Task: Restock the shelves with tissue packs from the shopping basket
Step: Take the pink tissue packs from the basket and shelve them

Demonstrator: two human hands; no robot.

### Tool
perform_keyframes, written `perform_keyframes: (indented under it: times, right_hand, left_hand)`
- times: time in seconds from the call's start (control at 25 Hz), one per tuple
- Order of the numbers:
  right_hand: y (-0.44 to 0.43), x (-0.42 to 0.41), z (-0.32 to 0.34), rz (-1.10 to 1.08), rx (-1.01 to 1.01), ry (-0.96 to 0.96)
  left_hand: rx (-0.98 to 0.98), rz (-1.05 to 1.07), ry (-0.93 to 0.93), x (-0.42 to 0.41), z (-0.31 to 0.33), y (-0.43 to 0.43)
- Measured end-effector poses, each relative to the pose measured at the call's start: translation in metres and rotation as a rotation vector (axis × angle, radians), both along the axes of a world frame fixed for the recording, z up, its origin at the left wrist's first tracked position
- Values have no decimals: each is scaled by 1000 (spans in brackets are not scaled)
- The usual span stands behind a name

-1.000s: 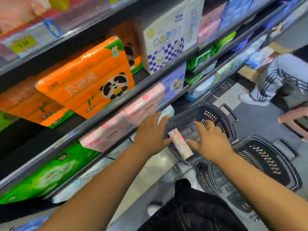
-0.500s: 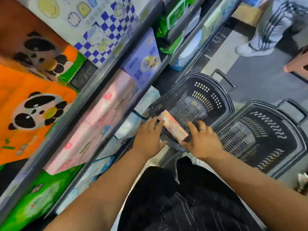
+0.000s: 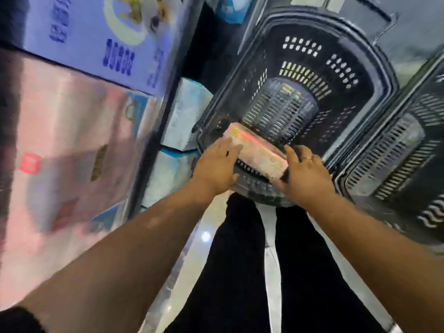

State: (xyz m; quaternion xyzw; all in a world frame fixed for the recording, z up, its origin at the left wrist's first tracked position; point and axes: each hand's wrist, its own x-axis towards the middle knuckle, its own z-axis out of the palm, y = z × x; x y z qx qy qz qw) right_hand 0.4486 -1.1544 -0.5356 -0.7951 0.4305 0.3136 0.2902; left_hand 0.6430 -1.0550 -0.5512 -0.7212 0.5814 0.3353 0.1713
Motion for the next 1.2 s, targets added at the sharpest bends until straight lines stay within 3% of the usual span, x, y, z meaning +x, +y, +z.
perform_keyframes:
  times: [0.16,0.48,0.68,0.88,1.2]
  right_hand:
    - [19,12,-79,-60,1,-19]
    - [45,21,-188,-155,136,116]
    - [36,24,-227,-199,-50,162]
    - [18,21,-231,-188,-280,53]
    - [19,9,-146,-173,-261,-80]
  left_hand:
    - [22,-139,118,14,-80,-23]
    - [164,-313,-29,25,-180,-36]
    - [40,-371,-135,21,-209,-60]
    - [-53,-361,-235,26,-209,-79]
    - [-95,-310,-183,30,-133,-60]
